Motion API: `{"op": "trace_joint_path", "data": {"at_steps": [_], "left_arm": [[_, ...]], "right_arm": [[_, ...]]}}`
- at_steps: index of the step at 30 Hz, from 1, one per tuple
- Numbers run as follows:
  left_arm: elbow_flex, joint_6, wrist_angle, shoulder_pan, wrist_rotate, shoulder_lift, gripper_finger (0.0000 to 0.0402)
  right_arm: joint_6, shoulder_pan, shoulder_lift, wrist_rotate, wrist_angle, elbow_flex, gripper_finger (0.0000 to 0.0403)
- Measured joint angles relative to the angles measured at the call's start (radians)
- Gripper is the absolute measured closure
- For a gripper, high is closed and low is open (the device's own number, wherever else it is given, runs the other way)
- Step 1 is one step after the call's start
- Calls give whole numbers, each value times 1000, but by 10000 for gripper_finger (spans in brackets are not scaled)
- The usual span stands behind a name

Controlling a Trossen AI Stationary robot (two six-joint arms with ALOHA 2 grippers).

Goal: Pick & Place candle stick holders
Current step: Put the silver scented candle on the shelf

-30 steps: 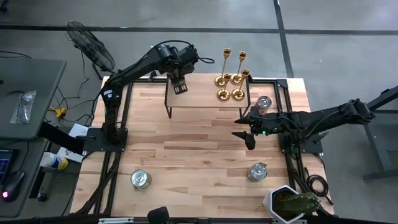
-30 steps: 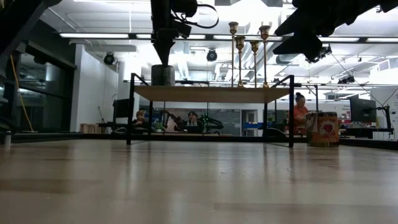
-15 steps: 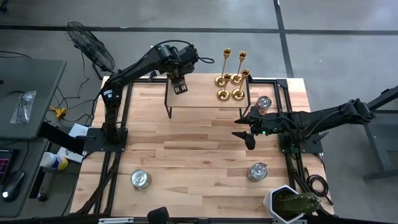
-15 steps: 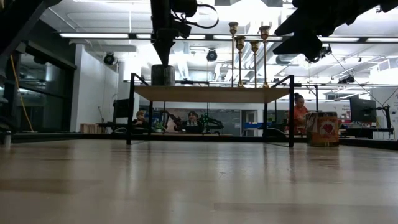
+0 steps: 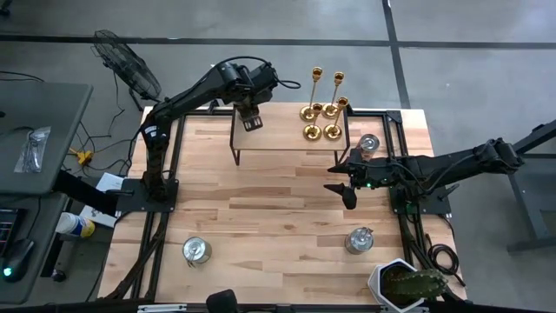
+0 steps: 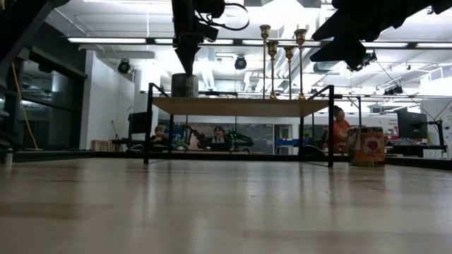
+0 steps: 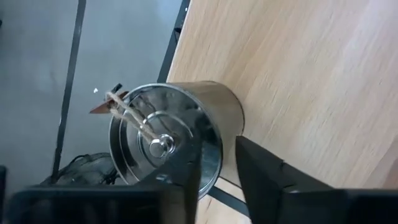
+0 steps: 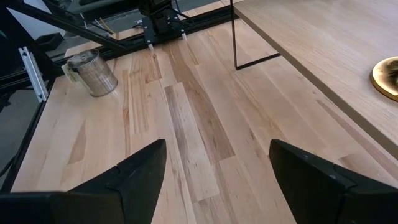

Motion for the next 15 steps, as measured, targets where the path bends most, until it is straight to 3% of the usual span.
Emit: {"op": "trace_joint_path", "data": {"at_steps": [8, 15], "left_arm": [[0, -10, 11, -26, -112, -20, 209], [0, -31, 13, -43, -134, -83, 190]], "right_arm": [[0, 0, 0, 0, 0, 0, 125], [0, 0, 0, 0, 0, 0, 125]]}}
